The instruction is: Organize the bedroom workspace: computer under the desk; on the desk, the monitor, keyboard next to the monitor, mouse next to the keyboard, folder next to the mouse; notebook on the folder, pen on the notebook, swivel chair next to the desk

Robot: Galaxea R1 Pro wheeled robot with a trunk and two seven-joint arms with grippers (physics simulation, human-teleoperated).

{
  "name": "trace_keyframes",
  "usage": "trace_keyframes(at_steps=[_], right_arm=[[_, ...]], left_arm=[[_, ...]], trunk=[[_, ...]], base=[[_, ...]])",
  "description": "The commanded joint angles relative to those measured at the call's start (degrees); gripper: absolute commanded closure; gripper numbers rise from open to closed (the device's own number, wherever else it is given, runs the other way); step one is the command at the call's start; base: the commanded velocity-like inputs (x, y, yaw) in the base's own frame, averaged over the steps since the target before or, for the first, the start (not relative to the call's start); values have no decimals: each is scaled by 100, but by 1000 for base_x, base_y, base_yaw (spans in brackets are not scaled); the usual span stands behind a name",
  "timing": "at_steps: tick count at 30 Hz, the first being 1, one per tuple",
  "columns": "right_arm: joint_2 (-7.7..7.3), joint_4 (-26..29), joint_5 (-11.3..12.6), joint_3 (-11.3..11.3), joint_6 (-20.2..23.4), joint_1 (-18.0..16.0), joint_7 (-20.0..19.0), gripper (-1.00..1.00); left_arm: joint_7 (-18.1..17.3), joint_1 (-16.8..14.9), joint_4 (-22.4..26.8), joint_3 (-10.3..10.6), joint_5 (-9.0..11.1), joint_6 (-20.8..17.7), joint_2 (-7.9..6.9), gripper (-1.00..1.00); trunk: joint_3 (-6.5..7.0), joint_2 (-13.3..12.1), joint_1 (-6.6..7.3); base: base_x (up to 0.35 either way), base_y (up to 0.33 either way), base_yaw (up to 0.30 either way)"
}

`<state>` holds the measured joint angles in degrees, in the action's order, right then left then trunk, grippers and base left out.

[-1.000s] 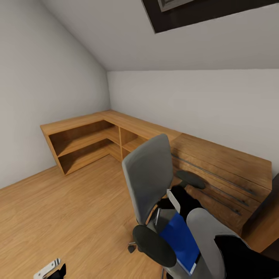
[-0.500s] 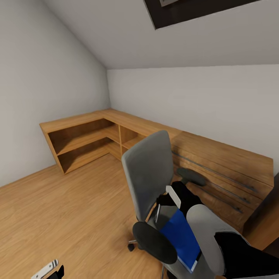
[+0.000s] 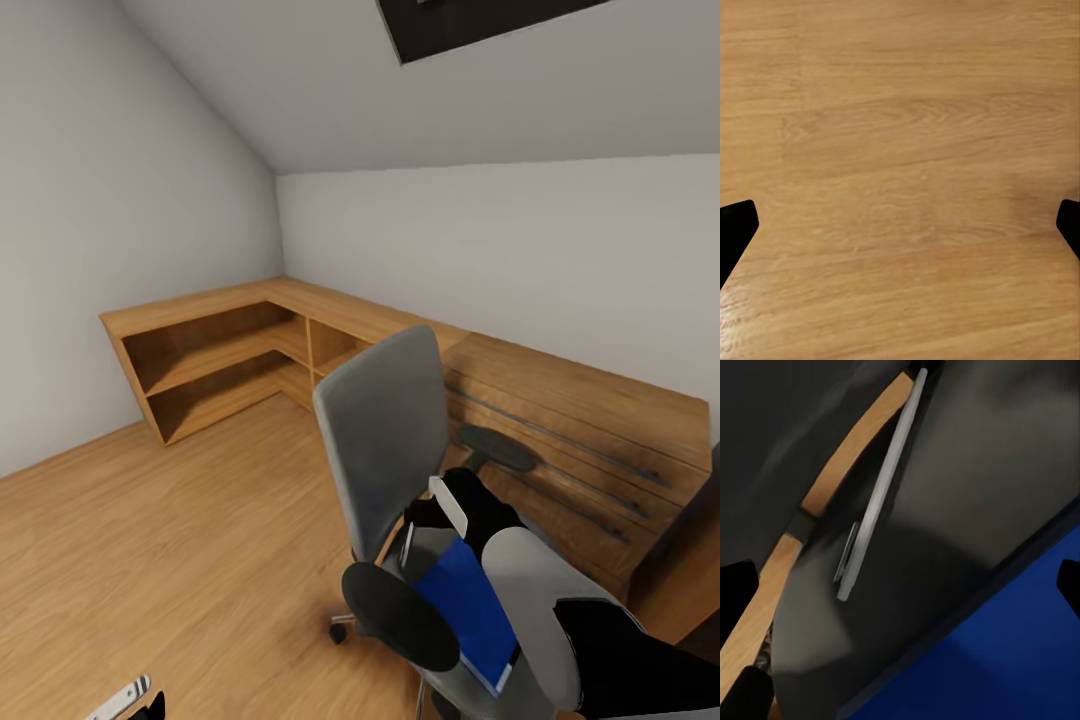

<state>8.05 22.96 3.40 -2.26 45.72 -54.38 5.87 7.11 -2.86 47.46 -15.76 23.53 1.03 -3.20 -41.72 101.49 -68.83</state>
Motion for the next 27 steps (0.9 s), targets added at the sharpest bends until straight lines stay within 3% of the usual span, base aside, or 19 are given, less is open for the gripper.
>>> trace_keyframes(at_steps=[1,27], right_arm=[[5,7,42,-22,18,-2,47,-100],[-30,24,45,-2,-259,-2,13,-100]], left_arm=[[19,-3,2,12,58,11,-2,-100],[19,-2,-7,12,61,11,12,-100]], trunk=[[-24,44,-22],[-491,1087,-593]], base=[[0,0,0],[0,0,0]])
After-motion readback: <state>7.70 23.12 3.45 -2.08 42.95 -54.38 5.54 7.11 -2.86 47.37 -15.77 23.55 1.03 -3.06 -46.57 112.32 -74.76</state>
